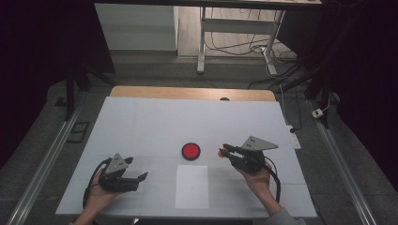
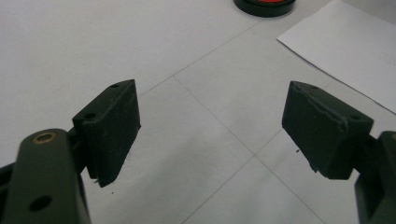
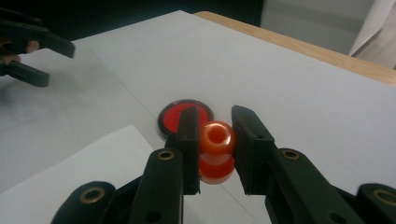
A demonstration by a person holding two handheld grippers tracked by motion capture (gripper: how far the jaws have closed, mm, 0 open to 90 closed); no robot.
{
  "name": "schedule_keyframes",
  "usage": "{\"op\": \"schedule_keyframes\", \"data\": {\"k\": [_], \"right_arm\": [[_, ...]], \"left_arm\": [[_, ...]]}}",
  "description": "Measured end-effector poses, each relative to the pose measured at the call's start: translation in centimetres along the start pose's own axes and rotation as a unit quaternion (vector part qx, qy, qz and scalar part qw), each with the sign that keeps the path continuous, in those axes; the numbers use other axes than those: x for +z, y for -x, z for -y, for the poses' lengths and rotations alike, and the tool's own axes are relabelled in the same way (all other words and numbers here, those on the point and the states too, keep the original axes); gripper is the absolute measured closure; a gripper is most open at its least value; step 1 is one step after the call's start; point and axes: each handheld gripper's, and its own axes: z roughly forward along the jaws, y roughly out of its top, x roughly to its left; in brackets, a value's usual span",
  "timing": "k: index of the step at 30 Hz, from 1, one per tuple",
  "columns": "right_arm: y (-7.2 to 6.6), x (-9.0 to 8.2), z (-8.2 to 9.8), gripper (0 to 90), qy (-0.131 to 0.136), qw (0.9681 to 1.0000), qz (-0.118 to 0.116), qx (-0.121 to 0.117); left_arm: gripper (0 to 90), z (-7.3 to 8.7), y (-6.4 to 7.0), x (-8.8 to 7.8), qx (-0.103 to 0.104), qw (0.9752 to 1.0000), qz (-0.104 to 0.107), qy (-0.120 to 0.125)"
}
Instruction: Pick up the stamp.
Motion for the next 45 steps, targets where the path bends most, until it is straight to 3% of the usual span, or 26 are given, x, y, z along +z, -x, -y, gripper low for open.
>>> {"op": "schedule_keyframes", "data": {"k": [7,20,35,45], "right_arm": [[-1.4,1.1,-0.1,72.4,-0.011,0.9996,-0.025,-0.009],[-2.3,2.1,-0.1,72.4,-0.010,0.9991,-0.040,-0.003],[-3.9,3.3,-0.4,72.4,-0.012,0.9977,-0.065,-0.013],[-4.3,3.6,-0.5,72.4,-0.014,0.9973,-0.070,-0.016]], "left_arm": [[19.6,0.0,0.0,0.1,0.001,1.0000,0.000,-0.002],[19.6,0.0,0.0,0.3,0.003,1.0000,0.001,-0.005],[19.6,0.0,0.1,0.5,0.005,0.9999,0.001,-0.009],[19.6,0.0,0.1,0.4,0.005,0.9999,0.002,-0.009]]}}
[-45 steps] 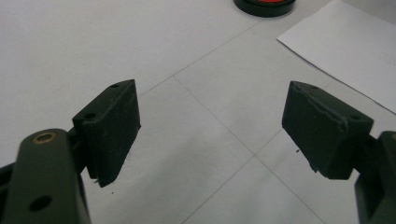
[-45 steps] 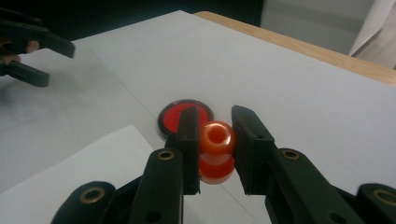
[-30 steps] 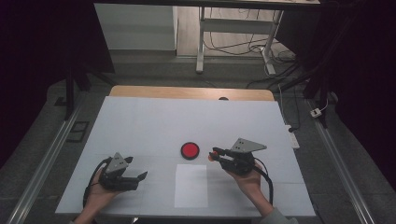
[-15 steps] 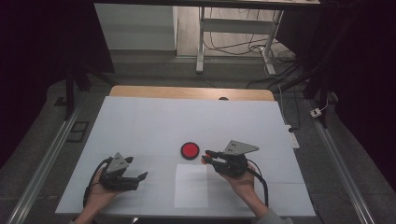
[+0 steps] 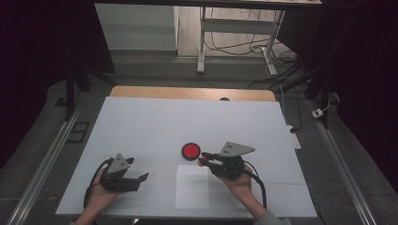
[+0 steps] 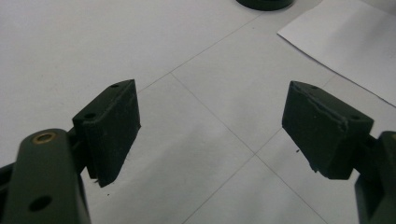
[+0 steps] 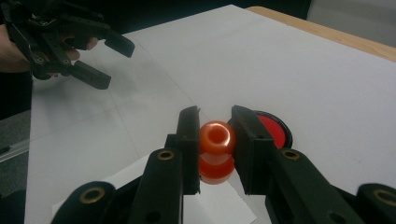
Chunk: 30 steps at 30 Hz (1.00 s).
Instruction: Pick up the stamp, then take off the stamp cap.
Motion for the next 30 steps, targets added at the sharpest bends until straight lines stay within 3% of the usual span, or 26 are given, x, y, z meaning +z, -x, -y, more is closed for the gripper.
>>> {"op": "schedule_keyframes", "data": {"k": [13,21,30], "right_arm": [[0.1,-0.2,-0.1,72.4,0.003,1.0000,0.002,-0.001],[0.2,-0.5,-0.2,72.4,0.006,1.0000,0.005,0.001],[0.3,-0.6,-0.3,72.4,0.008,0.9999,0.007,0.001]], "left_arm": [[19.6,-0.5,0.4,0.2,0.005,1.0000,0.004,0.002],[19.8,-2.2,1.5,1.2,0.031,0.9993,0.018,0.004],[20.6,-4.5,3.4,2.8,0.069,0.9966,0.043,0.009]]}}
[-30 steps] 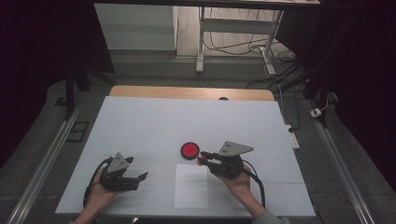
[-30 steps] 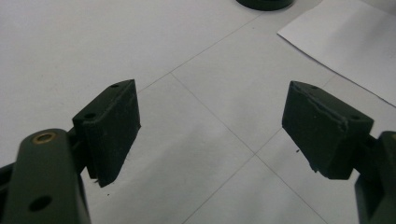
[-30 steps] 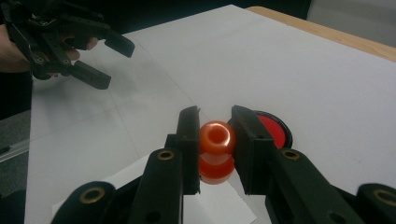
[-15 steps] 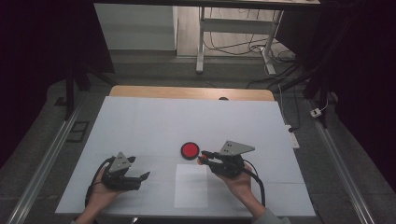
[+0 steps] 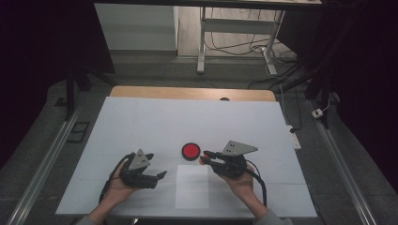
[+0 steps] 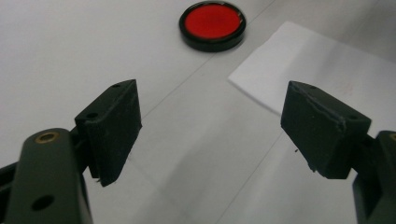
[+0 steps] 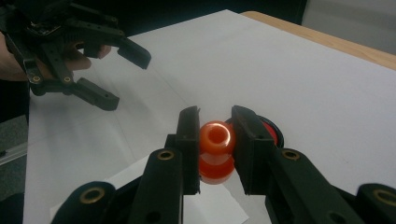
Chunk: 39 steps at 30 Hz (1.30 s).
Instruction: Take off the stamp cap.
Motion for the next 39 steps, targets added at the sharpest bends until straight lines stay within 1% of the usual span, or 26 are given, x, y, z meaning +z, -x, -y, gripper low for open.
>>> {"op": "schedule_keyframes", "data": {"k": [2,3,5,7,11,18,26,39], "right_arm": [[0.0,0.0,0.0,72.4,0.003,1.0000,0.000,0.001],[0.0,0.0,0.0,72.4,0.003,1.0000,0.000,0.001],[0.0,0.0,0.0,72.4,0.004,1.0000,0.000,0.002],[0.0,0.0,0.0,72.4,0.003,1.0000,0.000,0.002],[0.0,-0.1,0.0,72.4,0.003,1.0000,0.000,0.001],[-0.1,-0.1,0.0,72.4,0.002,1.0000,0.000,0.001],[-0.1,-0.1,0.0,72.4,0.001,1.0000,0.001,0.000],[-0.1,-0.1,0.0,72.4,-0.001,1.0000,0.004,-0.001]], "left_arm": [[20.9,-0.9,0.5,0.5,0.009,0.9999,0.010,0.005],[20.9,-0.9,0.5,0.5,0.009,0.9999,0.010,0.005],[21.0,-1.5,0.8,0.8,0.014,0.9998,0.014,0.007],[21.1,-1.9,1.2,1.0,0.024,0.9996,0.014,0.010],[21.4,-2.5,1.6,1.2,0.029,0.9992,0.023,0.015],[21.6,-3.1,1.9,1.5,0.032,0.9988,0.034,0.013],[21.7,-3.5,2.2,2.0,0.035,0.9985,0.041,0.008],[21.7,-4.2,2.6,2.8,0.040,0.9979,0.050,0.006]]}}
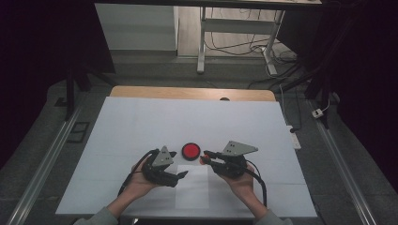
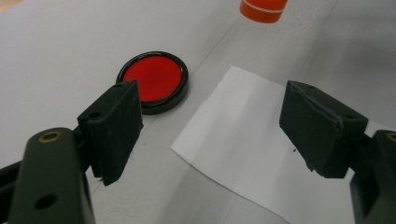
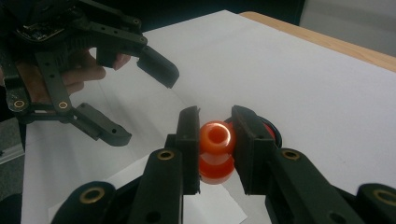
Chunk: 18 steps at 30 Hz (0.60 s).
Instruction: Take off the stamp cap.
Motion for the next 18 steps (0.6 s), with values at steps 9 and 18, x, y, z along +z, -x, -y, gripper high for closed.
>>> {"op": "schedule_keyframes", "data": {"k": [9,18], "right_arm": [[0.0,0.1,0.0,72.4,0.001,1.0000,0.000,-0.001],[0.0,0.2,0.1,72.3,-0.001,1.0000,0.000,-0.001]], "left_arm": [[22.0,-0.5,0.3,0.8,0.002,1.0000,0.009,-0.002],[22.1,-0.8,0.5,1.5,0.001,0.9999,0.015,-0.006]]}}
